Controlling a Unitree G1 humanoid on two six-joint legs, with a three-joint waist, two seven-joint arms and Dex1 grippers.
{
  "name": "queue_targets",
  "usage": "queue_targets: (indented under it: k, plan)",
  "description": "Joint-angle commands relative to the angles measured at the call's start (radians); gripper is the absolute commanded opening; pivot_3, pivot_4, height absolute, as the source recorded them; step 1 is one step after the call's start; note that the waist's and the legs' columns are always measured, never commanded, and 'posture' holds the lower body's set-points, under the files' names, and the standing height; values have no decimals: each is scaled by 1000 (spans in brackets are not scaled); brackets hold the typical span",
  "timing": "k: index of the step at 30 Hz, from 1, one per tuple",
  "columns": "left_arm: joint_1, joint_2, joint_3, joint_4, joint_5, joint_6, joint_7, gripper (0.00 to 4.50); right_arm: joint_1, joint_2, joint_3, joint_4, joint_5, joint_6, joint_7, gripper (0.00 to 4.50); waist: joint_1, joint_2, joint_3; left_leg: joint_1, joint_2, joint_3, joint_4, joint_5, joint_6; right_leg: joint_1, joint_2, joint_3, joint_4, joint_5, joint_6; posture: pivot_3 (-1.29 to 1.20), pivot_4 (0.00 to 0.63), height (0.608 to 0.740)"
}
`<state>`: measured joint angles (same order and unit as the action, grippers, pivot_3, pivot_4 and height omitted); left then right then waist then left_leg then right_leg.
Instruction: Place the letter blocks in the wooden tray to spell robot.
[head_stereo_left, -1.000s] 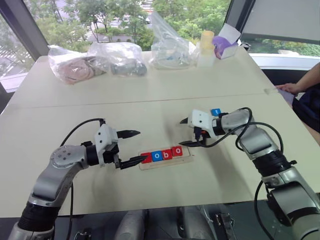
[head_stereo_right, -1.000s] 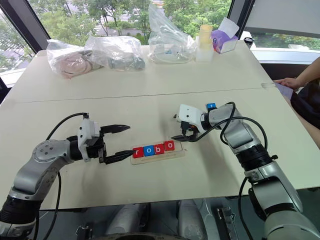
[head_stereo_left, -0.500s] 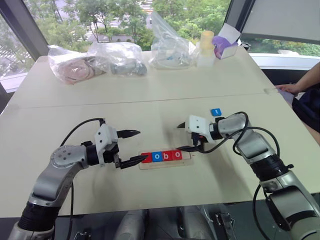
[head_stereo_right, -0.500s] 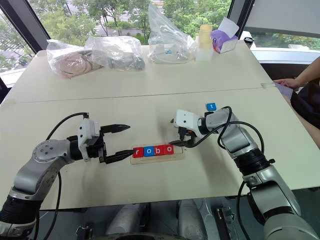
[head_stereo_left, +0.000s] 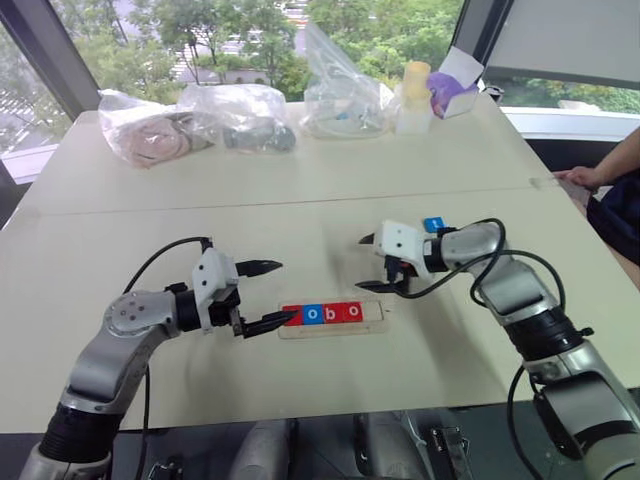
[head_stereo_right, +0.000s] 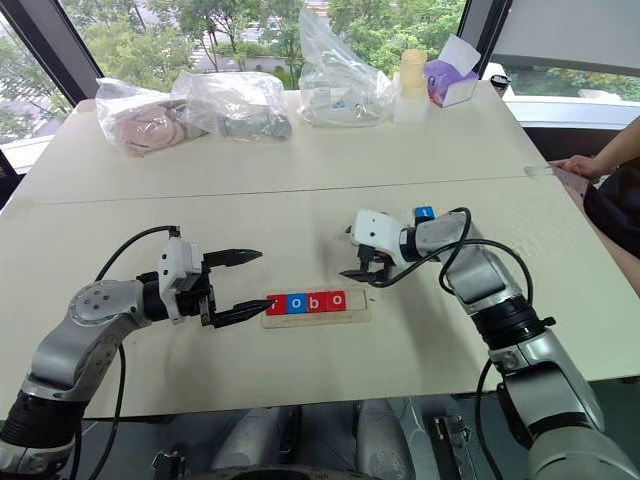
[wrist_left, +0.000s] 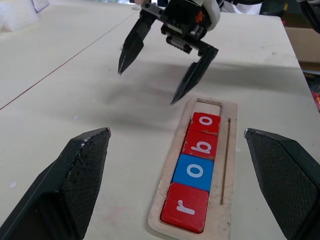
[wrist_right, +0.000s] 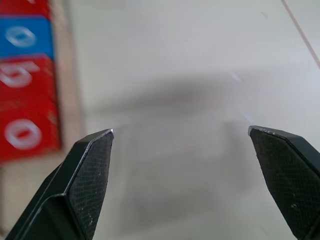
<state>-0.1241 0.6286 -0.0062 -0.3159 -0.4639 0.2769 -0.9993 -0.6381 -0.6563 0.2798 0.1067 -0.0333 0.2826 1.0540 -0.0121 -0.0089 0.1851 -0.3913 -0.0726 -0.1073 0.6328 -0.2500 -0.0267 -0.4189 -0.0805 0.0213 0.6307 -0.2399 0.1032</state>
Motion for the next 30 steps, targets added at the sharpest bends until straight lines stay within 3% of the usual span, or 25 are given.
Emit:
queue_targets:
  k: [1,4,13,24,27,30]
  plan:
    - [-3,-2,6,-13,1,-15,5,4500,-62,-15,-107,53,-37,72,-154,4434,0,0,0,0,0,0,0,0,0,0,0,0,0,0,0,0,150,740]
    - [0,-5,6,-12,2,-17,6,4500,-99,-4,-172,109,-69,186,-306,4434,-1,0,0,0,0,1,0,0,-1,-1,0,1,0,0,0,0,150,740]
    - [-13,-18,-5,1,9,-21,5,4500,-128,136,-320,132,-16,540,-550,4434,-2,0,0,0,0,1,-2,0,-1,-2,0,1,1,0,-1,0,150,740]
    - [-10,-17,2,-3,10,-17,6,4500,-141,238,-408,227,51,652,-705,4434,-4,1,0,0,0,1,-1,1,0,-2,1,1,1,0,-1,0,150,740]
    - [-11,-17,2,-3,10,-16,7,4500,-162,250,-410,274,66,644,-716,3671,-8,1,0,0,0,1,-1,1,0,-2,1,1,1,1,-1,0,150,740]
    - [-8,-18,2,-5,9,-16,7,4500,-174,258,-411,290,76,644,-729,2173,-7,1,-1,0,0,1,-1,1,0,-2,1,1,1,1,-1,0,150,740]
